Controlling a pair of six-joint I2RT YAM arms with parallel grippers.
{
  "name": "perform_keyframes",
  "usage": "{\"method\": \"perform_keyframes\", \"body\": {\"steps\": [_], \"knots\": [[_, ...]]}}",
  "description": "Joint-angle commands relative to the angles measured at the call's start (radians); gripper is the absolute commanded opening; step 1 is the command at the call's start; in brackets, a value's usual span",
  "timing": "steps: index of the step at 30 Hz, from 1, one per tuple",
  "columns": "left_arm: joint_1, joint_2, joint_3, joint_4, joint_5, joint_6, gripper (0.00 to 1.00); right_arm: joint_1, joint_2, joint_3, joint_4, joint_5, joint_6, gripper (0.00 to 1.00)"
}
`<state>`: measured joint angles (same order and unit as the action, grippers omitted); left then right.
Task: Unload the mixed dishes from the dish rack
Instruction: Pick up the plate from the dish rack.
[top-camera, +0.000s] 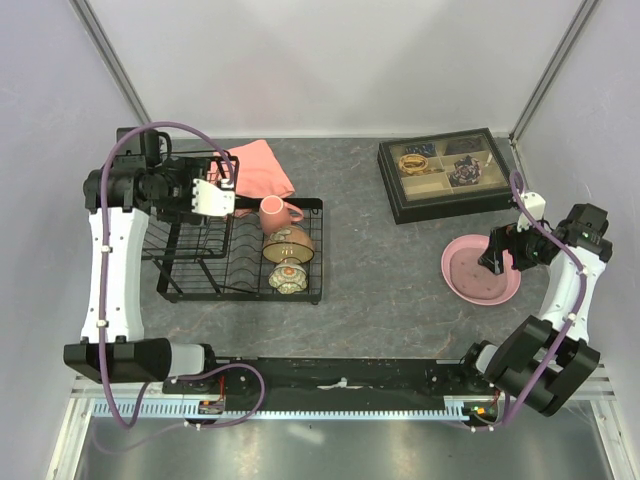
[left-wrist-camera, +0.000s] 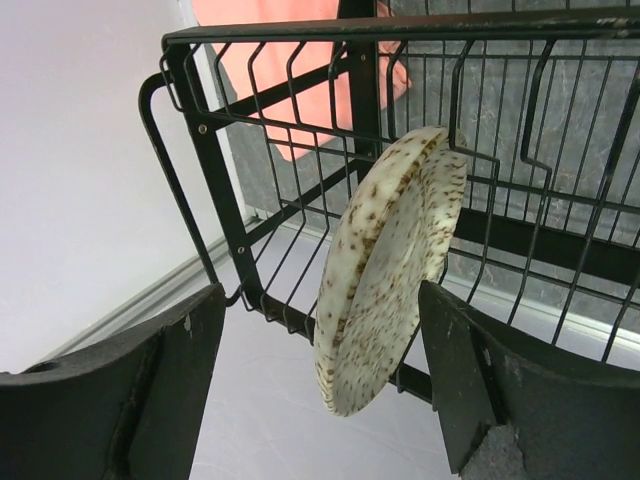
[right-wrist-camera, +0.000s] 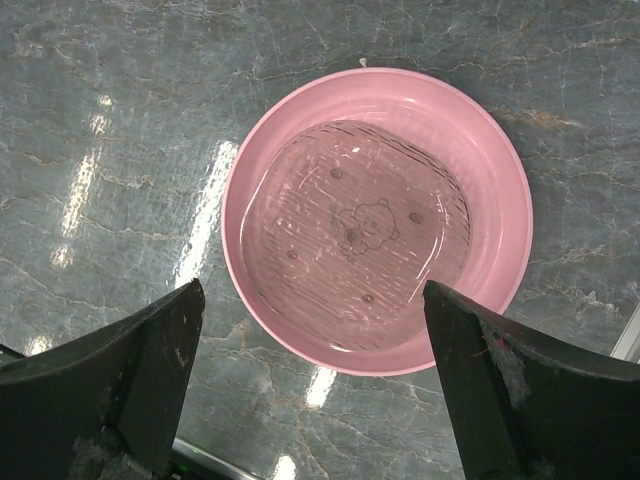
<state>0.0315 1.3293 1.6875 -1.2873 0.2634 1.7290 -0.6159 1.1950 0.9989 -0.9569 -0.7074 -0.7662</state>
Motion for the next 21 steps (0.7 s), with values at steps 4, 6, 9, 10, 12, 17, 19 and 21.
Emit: {"method": "perform_keyframes", "body": {"steps": [4,6,9,10,12,17,19,21], "knots": [[0.007,0.062,0.064,-0.078,-0.001,0.11,0.83,0.005,0.006,-0.022,0.032,-0.035,-0.035,0.98],[0.008,0.07,0.077,-0.086,-0.001,0.124,0.81,0.005,0.003,-0.025,0.035,-0.033,-0.036,0.98],[0.011,0.08,0.083,-0.083,-0.006,0.142,0.75,0.005,0.003,-0.031,0.04,-0.033,-0.036,0.98],[0.01,0.084,0.084,-0.084,-0.012,0.147,0.72,0.005,0.003,-0.034,0.041,-0.033,-0.038,0.98],[0.01,0.087,0.086,-0.083,-0.012,0.152,0.69,0.005,0.005,-0.039,0.044,-0.033,-0.038,0.98],[0.011,0.094,0.083,-0.087,-0.029,0.162,0.55,0.005,0.009,-0.049,0.05,-0.033,-0.039,0.98],[0.01,0.096,0.081,-0.089,-0.035,0.164,0.47,0.005,0.008,-0.051,0.053,-0.032,-0.038,0.98],[0.01,0.094,0.08,-0.09,-0.036,0.162,0.45,0.005,0.008,-0.052,0.055,-0.03,-0.038,0.98]]}}
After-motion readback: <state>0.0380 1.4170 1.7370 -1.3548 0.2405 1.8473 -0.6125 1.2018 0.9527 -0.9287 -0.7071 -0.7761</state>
